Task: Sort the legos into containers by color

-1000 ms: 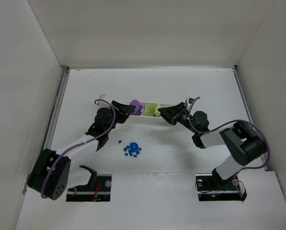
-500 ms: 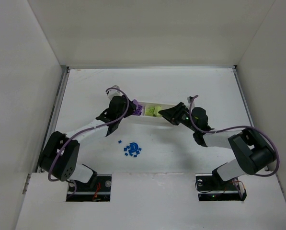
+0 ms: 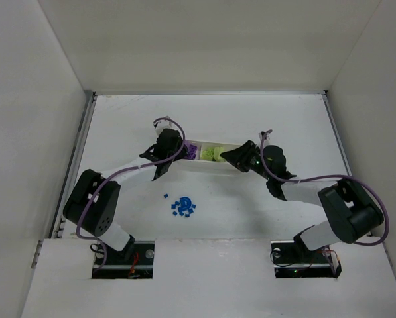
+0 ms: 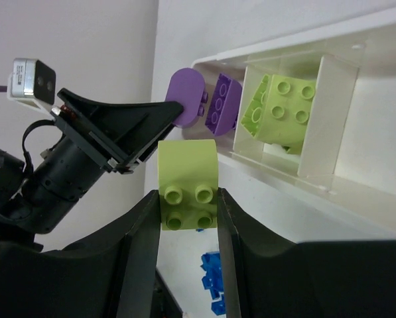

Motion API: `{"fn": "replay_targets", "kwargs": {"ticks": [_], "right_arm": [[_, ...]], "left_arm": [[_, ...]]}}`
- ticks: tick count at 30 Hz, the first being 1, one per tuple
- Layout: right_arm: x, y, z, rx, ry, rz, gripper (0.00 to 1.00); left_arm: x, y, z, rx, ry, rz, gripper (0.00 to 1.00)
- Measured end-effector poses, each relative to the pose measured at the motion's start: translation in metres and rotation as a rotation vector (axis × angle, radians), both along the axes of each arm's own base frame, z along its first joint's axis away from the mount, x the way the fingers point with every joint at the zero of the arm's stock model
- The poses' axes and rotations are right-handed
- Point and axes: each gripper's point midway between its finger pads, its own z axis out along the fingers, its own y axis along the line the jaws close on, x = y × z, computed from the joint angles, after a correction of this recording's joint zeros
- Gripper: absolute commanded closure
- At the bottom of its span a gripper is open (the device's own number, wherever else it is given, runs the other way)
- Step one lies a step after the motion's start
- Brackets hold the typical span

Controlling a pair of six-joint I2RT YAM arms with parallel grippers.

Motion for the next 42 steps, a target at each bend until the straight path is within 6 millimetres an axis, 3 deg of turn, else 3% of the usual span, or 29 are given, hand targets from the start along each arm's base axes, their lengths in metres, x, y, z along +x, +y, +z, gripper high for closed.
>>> {"fn": "replay_targets", "kwargs": {"ticks": [4,12,18,23,26,30,39,42], "right_arm": [[0.010,0.003,0.001,-0.073,-0.016,-0.023,0.69],[0.038,0.030,0.017,-0.299,-0.118,-0.037,0.68],[0.054,0.040,0.001,-0.489,-0.125,-0.038,0.68],[0.059,0.044,-0.017,-0.649,-0.119,-0.034,0.68],[0.060,0.047,-0.025,-0.725,-0.120,-0.027,0.67],[0.063,0.052,-0.029,-0.803,-0.124,-0.020,0.64],[0.064,0.049,-0.041,-0.909,-0.102,-0.021,0.58],[0.064,0.047,-0.044,-0.922,-0.095,-0.021,0.53]], "left_arm": [[0.000,0.003,-0.007,0.036,0.009,0.003,0.62],[-0.003,0.000,-0.003,0.058,-0.009,-0.012,0.41],[-0.012,0.005,0.034,0.004,-0.103,-0.012,0.34],[-0.022,0.011,0.074,-0.071,-0.210,-0.015,0.34],[-0.028,0.015,0.086,-0.101,-0.249,-0.011,0.34],[-0.038,0.026,0.076,-0.103,-0.244,0.001,0.36],[-0.071,0.057,0.021,-0.022,-0.122,0.046,0.54],[-0.085,0.064,0.007,0.024,-0.084,0.051,0.56]]}}
